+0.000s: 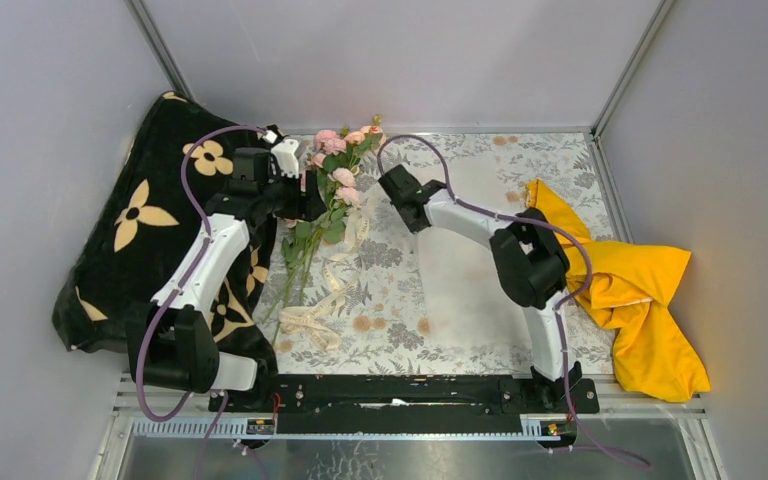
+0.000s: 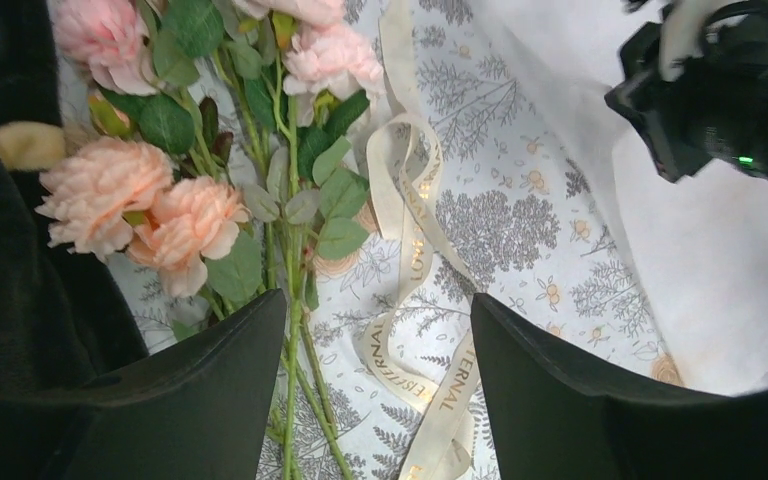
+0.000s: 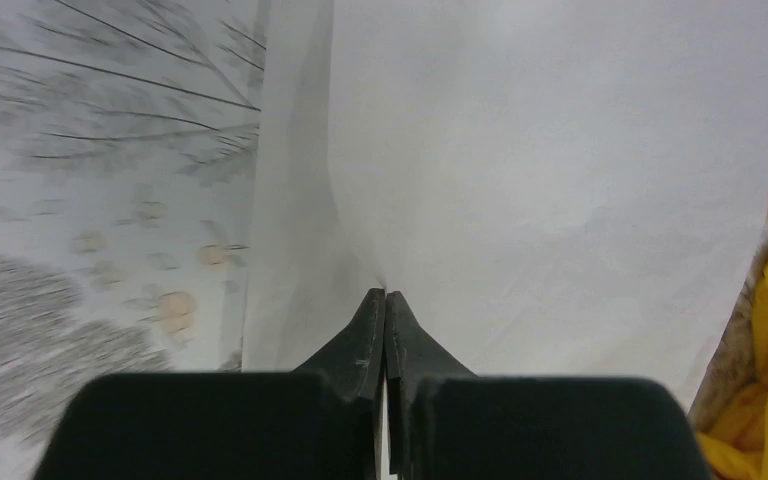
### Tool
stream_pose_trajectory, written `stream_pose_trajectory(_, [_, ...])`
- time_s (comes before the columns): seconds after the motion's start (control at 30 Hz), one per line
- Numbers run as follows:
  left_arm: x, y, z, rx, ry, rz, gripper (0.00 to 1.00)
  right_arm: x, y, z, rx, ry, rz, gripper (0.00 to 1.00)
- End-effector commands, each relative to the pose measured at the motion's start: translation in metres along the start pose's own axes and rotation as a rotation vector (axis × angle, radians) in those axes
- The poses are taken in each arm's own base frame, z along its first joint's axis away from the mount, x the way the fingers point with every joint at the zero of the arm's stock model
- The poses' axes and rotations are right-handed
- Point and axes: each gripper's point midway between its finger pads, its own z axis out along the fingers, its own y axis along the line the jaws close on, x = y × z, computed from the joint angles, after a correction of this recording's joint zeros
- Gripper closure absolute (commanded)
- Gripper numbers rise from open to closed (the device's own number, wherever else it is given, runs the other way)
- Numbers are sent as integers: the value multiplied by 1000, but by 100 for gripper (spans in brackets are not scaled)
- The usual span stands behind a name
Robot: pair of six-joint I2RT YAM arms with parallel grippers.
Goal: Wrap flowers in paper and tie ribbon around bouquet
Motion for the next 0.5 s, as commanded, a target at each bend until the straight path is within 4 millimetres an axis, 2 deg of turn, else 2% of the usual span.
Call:
stream_pose_trajectory(0.0, [-16, 8, -5, -24, -20, 8, 25, -104, -5, -108, -286, -333, 135, 100])
stream_pose_trajectory(0.13, [-14, 8, -4, -21, -14, -3, 26, -133, -13, -157, -380, -453, 177, 100])
stream_pose_trajectory(0.23, [-15, -1, 1, 24, -11, -34, 27, -144, -20, -180, -472, -521, 242, 100])
stream_pose_trajectory(0.3, [-14, -7, 9, 54, -1, -71, 27, -145, -33, -184, -548, -532, 326, 100])
stream_pose_trajectory(0.37, [-7, -13, 24, 78, 37, -114, 25, -139, -51, -180, -623, -531, 421, 100])
stream_pose_trajectory(0.47, [11, -23, 46, 88, 108, -160, 23, -118, -76, -163, -630, -497, 507, 100])
